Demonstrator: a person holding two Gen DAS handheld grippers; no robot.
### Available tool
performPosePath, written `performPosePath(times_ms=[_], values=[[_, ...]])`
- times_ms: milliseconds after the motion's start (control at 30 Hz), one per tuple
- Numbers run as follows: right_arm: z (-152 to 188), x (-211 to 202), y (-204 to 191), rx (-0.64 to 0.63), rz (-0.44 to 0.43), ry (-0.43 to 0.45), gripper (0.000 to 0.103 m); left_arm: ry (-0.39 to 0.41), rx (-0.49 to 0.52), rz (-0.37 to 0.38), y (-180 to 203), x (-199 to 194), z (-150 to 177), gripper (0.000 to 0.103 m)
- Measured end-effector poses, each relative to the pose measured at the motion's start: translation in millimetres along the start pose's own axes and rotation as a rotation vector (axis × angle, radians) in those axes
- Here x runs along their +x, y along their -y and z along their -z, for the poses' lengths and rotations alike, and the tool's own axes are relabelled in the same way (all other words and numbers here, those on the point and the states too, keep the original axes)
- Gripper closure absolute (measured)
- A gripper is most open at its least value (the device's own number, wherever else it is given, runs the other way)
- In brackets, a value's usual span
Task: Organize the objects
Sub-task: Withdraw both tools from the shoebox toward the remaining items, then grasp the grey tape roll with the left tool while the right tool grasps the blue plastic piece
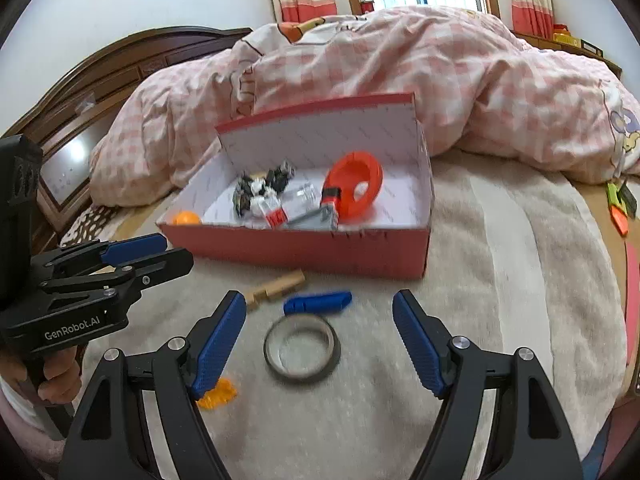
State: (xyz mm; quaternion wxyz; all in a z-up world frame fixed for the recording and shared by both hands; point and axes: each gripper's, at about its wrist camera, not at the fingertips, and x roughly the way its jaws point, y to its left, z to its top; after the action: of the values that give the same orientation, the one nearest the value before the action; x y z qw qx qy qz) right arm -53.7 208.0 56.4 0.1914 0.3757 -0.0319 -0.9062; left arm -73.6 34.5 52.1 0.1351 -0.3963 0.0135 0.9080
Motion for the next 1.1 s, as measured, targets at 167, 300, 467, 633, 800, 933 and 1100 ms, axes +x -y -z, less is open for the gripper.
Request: performPosePath(times_ms=[167,300,467,633,800,933,1100], values=[[15,3,-1,-0.023,0.016,-0.035,0.025,-0.034,-0.012,0.020,0,5,12,0.056],[23,6,-1,-0.027,0.019,-0.054,0.025,-0.059,0.008,0.039,5,13,17,0.056],[30,6,-1,-0.045,0.031,-0.068,0.025,-0.085,0.049,0.055,16,26,18,0.056],[34,5,-3,-0.079,0.040,-0.075,0.026,-0.108,0.043,0.090,22,29,20,0.056],[42,1,-2,-0.119,0.040,-0.101,0.025,-0.098,0.058,0.134,34,19,19,0.056],[47,-3,5,-0.141,0.048,-0.120,0.025,-0.120,0.060,0.184,48,20,22,0.056],[44,-10,23,-0.122,0.073,-0.120,0.025,-0.153,0.097,0.162,67,32,27,0.056]])
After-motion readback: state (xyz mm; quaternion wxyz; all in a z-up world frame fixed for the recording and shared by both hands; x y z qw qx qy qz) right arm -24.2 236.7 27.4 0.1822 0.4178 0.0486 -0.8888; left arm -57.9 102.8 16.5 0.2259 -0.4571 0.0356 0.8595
